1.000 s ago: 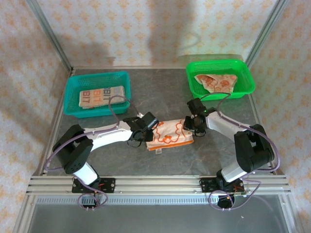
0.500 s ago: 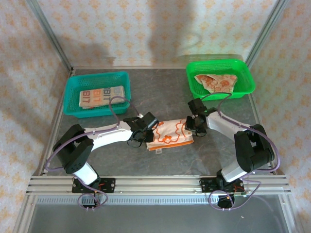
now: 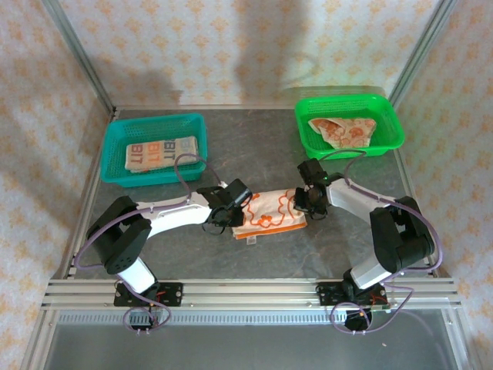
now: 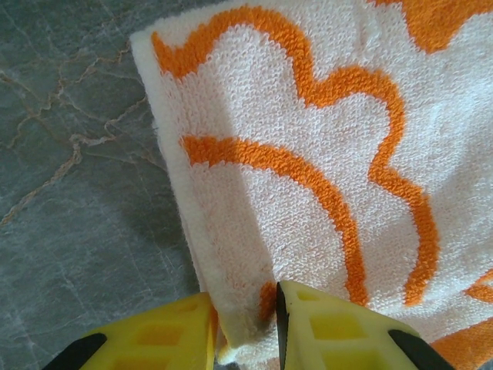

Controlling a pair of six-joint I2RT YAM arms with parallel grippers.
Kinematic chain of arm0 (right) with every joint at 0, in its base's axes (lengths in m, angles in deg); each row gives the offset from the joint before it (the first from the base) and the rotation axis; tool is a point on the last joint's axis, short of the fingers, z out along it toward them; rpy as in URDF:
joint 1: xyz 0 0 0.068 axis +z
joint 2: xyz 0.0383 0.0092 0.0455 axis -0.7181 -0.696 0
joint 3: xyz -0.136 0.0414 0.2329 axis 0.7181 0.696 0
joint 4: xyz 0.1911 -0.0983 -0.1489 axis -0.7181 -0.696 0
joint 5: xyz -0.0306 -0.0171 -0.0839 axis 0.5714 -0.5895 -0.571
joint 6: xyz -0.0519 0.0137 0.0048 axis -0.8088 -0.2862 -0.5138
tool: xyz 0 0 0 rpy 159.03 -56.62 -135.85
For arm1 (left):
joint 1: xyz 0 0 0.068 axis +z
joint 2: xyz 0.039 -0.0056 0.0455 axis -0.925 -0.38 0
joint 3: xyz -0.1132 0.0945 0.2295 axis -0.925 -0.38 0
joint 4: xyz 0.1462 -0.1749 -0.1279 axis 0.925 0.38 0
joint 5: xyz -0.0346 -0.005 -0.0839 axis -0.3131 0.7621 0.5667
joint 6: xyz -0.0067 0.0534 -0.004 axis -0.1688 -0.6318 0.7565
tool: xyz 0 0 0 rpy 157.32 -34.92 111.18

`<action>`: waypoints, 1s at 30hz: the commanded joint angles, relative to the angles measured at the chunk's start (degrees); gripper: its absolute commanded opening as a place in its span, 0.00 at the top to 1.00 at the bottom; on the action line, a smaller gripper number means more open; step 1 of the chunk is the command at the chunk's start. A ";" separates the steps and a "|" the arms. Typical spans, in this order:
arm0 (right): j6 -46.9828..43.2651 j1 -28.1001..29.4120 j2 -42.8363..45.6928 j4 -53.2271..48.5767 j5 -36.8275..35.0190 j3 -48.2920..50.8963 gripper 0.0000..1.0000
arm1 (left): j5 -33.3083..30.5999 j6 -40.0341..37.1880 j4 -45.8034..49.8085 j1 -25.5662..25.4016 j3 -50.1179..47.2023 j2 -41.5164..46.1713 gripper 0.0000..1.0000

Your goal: Fold and stack the towels

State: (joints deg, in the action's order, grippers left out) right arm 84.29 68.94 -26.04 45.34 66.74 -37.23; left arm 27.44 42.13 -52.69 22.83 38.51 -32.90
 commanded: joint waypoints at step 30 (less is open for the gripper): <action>3.22 -0.26 10.38 -15.27 -3.15 -1.04 1.00 | 1.62 11.98 2.60 -4.45 -6.36 14.23 0.99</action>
State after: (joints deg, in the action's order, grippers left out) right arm 86.17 68.94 -18.55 33.69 65.69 -38.50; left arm 30.24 51.62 -51.29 19.13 33.57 -20.18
